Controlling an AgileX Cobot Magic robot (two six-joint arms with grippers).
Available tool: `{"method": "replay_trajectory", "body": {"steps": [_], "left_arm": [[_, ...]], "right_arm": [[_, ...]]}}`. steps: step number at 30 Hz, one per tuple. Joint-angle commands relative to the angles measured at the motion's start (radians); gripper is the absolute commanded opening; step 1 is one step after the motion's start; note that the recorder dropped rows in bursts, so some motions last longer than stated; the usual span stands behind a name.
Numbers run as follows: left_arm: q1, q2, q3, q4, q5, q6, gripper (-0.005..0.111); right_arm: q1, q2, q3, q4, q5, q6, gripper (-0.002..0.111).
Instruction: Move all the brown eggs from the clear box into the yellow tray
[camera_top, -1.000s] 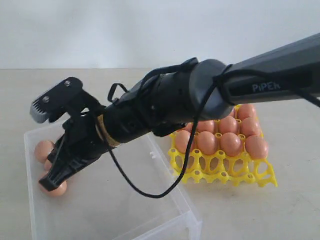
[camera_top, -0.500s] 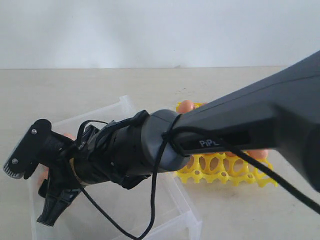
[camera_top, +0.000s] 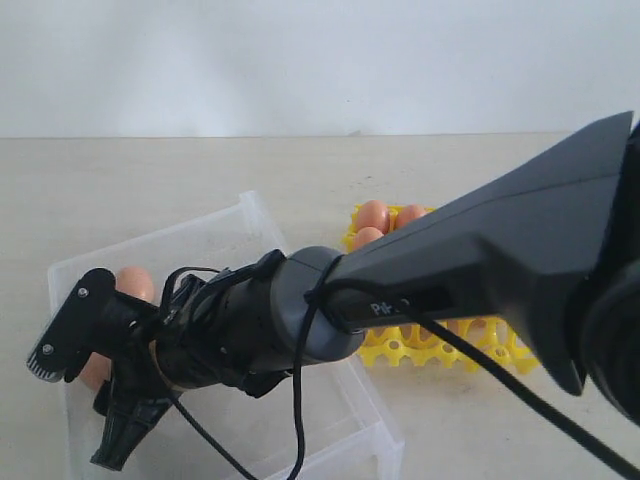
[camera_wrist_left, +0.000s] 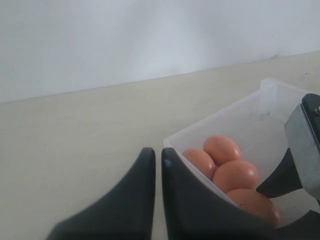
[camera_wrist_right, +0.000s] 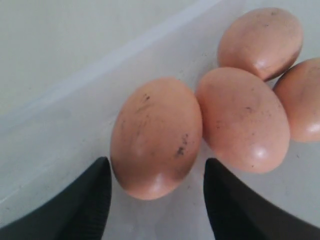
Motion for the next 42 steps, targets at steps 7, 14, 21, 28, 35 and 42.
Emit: {"method": "replay_trajectory", "body": {"steps": [7, 14, 21, 28, 35, 42], "left_arm": [[-0.003, -0.003, 0.004, -0.007, -0.008, -0.001, 0.004], [-0.003, -0.003, 0.004, -0.007, -0.008, -0.001, 0.004], [-0.003, -0.003, 0.004, -0.007, -0.008, -0.001, 0.004], [-0.003, -0.003, 0.004, -0.007, -0.010, -0.001, 0.004], [-0.003, -0.003, 0.004, -0.007, -0.010, -0.001, 0.004], [-0.003, -0.003, 0.004, -0.007, -0.008, -0.001, 0.004]], "right_arm": [[-0.002, 0.012, -0.064, -0.001, -0.047, -0.011, 0.051], [-0.002, 0.050, -0.166, -0.001, -0.094, 0.007, 0.051], [-0.002, 0.081, -0.163, -0.001, -0.128, 0.122, 0.024], [-0.002, 0.055, -0.165, -0.001, -0.131, 0.129, 0.000], [-0.002, -0.026, -0.165, -0.001, -0.133, 0.156, 0.000], [-0.002, -0.086, -0.140, -0.001, -0.061, 0.217, 0.000]]}}
